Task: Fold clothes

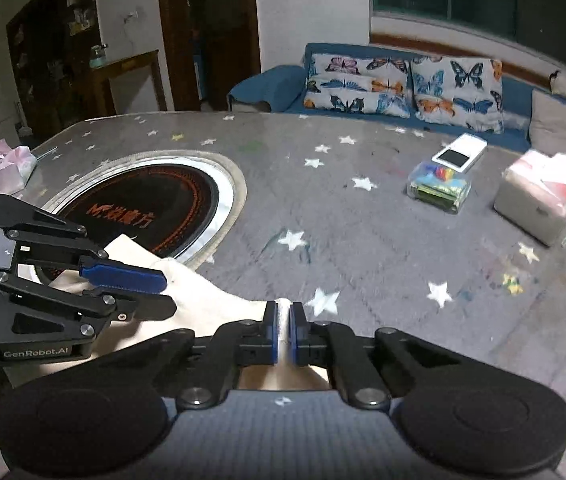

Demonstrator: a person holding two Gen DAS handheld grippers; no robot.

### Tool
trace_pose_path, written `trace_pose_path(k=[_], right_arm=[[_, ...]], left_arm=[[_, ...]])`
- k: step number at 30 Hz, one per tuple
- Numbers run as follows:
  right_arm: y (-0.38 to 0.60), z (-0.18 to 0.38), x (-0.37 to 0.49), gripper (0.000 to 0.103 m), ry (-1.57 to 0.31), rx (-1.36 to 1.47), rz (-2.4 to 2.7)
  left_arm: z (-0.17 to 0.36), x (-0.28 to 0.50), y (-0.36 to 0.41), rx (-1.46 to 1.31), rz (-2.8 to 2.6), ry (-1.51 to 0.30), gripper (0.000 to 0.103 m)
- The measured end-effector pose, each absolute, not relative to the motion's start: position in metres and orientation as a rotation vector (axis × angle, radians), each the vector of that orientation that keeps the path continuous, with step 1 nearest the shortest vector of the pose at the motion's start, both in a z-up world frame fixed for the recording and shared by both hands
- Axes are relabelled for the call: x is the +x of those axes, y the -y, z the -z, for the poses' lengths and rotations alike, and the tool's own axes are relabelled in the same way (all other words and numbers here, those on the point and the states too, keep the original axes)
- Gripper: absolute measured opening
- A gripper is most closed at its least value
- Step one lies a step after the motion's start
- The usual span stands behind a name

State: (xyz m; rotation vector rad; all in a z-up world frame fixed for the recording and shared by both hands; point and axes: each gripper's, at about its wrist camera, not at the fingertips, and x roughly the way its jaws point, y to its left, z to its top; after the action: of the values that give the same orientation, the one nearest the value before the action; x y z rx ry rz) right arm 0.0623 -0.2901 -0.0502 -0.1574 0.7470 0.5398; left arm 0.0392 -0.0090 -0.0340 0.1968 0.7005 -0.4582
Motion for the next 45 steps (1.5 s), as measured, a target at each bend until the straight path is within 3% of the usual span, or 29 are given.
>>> trace_pose_path(k=[11, 22, 29, 36, 45], right_arm=[[0.308, 0.03, 0.032, 0.008, -0.723, -0.149, -0.563], [0.33, 0.045, 0.02, 0.009, -0.74, -0.137, -0.485], [0.348, 0.033, -0.003, 0.009, -0.737, -0.146, -0.485], [0.36, 0.021, 0.001, 0.009, -0.733, -0.137, -0.531], [0.348, 0.033, 0.024, 0.009, -0.814, -0.162, -0.645]], left_arm=[[0.035, 0.038, 0.013, 0.188, 0.432, -0.697, 0.02], [0.037, 0.037, 0.016, 0.19, 0.41, -0.693, 0.021], [0.031, 0.026, 0.017, 0.177, 0.41, -0.671, 0.032], [0.013, -0.017, 0.04, 0.196, 0.546, -0.591, 0.032], [0.026, -0.045, 0.086, 0.244, 0.743, -0.593, 0.026]])
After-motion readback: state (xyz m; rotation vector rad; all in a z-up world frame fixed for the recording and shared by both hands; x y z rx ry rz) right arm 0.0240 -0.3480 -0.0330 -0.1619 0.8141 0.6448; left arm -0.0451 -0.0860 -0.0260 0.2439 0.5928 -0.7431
